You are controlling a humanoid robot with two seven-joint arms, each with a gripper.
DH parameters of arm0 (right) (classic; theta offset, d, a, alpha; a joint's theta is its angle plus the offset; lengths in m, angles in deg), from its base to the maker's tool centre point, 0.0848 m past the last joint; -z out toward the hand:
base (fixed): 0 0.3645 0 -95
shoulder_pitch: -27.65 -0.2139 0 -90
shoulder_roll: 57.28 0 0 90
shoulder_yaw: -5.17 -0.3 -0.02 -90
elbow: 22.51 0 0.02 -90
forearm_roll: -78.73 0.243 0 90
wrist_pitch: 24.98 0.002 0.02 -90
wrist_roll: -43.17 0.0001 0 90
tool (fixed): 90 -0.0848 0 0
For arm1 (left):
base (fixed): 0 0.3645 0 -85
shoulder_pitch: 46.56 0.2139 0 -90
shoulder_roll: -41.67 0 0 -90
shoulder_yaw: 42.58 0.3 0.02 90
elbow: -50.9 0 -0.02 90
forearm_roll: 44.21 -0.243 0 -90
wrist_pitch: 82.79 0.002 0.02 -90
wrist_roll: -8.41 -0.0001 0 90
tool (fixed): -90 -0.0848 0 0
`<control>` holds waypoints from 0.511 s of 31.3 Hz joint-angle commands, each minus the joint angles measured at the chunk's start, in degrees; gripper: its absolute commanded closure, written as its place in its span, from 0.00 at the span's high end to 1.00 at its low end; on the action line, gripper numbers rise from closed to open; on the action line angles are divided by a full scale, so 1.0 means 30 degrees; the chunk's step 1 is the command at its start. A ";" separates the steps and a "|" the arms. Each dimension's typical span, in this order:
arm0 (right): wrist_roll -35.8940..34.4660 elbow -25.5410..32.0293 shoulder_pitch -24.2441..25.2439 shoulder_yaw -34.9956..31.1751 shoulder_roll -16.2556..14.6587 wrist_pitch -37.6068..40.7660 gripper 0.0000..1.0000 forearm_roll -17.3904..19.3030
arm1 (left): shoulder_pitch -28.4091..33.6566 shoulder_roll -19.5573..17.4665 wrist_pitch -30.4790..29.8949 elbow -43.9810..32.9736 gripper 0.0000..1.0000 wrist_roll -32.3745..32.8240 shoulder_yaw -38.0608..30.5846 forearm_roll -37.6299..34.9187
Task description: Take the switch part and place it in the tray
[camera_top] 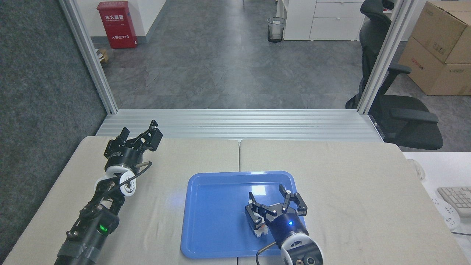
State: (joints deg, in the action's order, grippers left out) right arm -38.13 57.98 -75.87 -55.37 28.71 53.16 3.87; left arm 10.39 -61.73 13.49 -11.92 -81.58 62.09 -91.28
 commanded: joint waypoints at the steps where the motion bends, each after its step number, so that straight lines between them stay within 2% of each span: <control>1: -0.0732 -0.0579 -0.3225 -0.5100 -0.0414 0.0435 0.99 0.0052 | 0.0000 -0.0014 0.0016 -0.0005 1.00 -0.0004 0.0003 -0.0012; 5: -0.0994 -0.0608 -0.3521 -0.6685 -0.2907 0.2539 0.98 0.0373 | 0.0000 -0.0014 0.0016 -0.0005 1.00 -0.0004 0.0003 -0.0012; 7: -0.1258 -0.0841 -0.3492 -0.7475 -0.3962 0.3974 0.98 0.1277 | 0.0000 -0.0014 0.0016 -0.0005 1.00 -0.0004 0.0003 -0.0012; 9: -0.1260 -0.1366 -0.3521 -0.8266 -0.4724 0.4740 0.98 0.2536 | 0.0000 -0.0014 0.0016 -0.0005 1.00 -0.0004 -0.0026 -0.0012; 11: -0.1259 -0.2069 -0.3637 -0.8678 -0.5311 0.4831 0.99 0.3155 | 0.0000 -0.0014 0.0016 -0.0005 1.00 -0.0004 0.0002 -0.0012; 16: -0.1259 -0.2863 -0.3873 -0.8739 -0.6631 0.4948 0.99 0.3480 | 0.0000 0.0015 0.0016 -0.0005 1.00 -0.0004 0.0002 -0.0012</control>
State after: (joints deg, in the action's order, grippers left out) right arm -41.70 55.07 -85.00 -69.31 20.98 66.51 9.91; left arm 10.39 -61.74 13.48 -11.92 -81.57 62.08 -91.31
